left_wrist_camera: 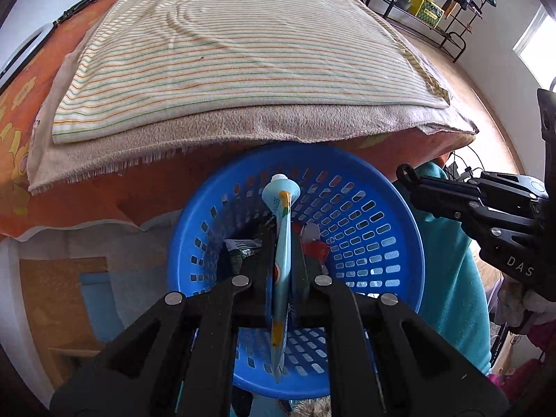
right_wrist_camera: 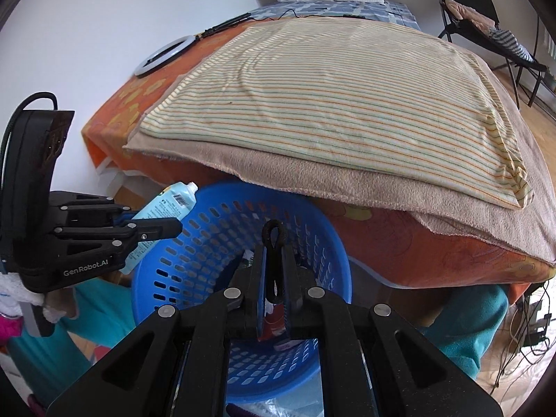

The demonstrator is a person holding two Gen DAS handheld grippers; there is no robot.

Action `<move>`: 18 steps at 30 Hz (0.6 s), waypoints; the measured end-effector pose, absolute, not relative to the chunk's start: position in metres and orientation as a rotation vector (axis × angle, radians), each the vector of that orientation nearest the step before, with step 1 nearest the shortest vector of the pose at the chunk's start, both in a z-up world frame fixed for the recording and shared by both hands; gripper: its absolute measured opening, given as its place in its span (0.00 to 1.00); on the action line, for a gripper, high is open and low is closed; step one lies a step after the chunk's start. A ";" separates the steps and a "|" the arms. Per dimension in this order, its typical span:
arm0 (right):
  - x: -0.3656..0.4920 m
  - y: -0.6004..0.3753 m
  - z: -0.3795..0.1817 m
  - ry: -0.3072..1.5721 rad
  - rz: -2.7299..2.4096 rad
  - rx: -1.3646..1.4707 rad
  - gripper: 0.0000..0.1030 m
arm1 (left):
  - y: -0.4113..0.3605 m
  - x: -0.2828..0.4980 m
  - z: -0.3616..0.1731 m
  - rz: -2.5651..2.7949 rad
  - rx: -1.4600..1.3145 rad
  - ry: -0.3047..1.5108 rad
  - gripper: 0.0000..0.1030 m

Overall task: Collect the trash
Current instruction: 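Carry tube and hair tie to the blue basket and open both tools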

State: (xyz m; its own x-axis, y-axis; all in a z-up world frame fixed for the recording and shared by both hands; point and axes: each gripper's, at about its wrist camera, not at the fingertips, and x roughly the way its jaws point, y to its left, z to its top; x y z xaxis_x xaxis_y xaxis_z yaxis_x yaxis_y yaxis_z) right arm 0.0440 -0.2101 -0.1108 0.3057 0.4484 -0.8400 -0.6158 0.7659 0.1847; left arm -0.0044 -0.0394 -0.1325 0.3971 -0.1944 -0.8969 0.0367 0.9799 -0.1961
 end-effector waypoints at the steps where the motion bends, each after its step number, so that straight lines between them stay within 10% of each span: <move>1: 0.043 -0.210 -0.113 1.050 0.711 -0.183 0.06 | -0.040 -0.006 -0.136 -0.146 -0.150 1.162 0.06; 18: 0.028 -0.204 -0.153 1.150 0.712 -0.215 0.07 | -0.047 -0.013 -0.167 -0.130 -0.137 1.256 0.06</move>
State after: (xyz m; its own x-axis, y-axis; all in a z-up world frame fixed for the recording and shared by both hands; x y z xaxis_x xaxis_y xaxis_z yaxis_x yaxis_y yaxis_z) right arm 0.0277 -0.2036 -0.1525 0.2195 0.4038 -0.8881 -0.6144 0.7643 0.1957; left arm -0.0128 -0.0472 -0.1673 0.3045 -0.1726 -0.9368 0.0228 0.9845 -0.1740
